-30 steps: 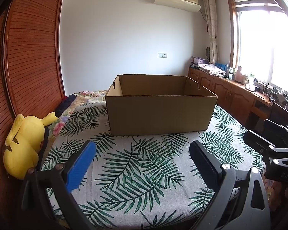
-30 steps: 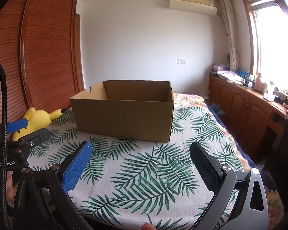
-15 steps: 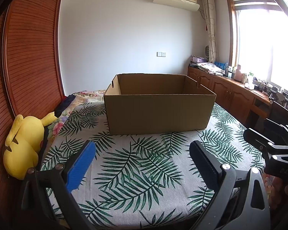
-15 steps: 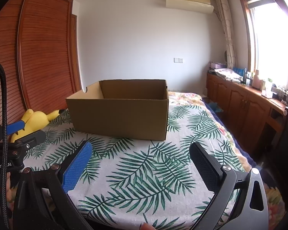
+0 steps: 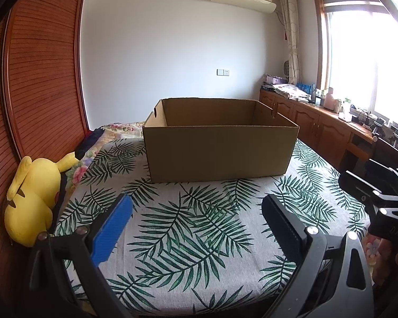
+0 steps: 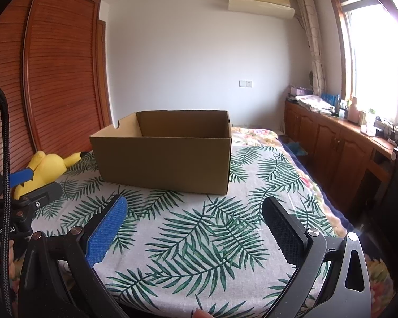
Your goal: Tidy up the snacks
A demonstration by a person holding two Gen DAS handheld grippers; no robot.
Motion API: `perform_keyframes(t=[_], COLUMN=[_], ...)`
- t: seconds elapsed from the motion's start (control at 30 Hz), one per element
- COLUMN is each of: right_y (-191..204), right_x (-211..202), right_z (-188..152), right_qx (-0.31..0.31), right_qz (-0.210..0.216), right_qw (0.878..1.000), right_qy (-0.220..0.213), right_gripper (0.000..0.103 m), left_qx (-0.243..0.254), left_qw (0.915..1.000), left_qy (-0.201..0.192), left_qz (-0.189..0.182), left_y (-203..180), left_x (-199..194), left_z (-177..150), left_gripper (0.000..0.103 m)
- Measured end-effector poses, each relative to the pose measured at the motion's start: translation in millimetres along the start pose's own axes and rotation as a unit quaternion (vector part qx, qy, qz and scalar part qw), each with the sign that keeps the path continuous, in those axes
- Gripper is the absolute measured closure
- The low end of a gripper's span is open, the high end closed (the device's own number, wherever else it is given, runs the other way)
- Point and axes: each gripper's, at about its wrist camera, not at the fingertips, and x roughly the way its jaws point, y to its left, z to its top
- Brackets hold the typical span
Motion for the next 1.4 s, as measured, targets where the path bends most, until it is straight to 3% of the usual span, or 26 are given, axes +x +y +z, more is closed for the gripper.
perform_keyframes(t=[1.4], right_y=[2.5], right_x=[-0.3], right_z=[-1.3], right_qx=[-0.001], right_qz=[-0.002], right_qw=[1.0], right_qy=[0.0], right_gripper=[0.0], left_qx=[0.001], left_qw=[1.0], left_qy=[-0.002], left_qz=[-0.003], left_y=[-0.7], left_x=[-3.5], left_z=[1.6], left_gripper=[0.004])
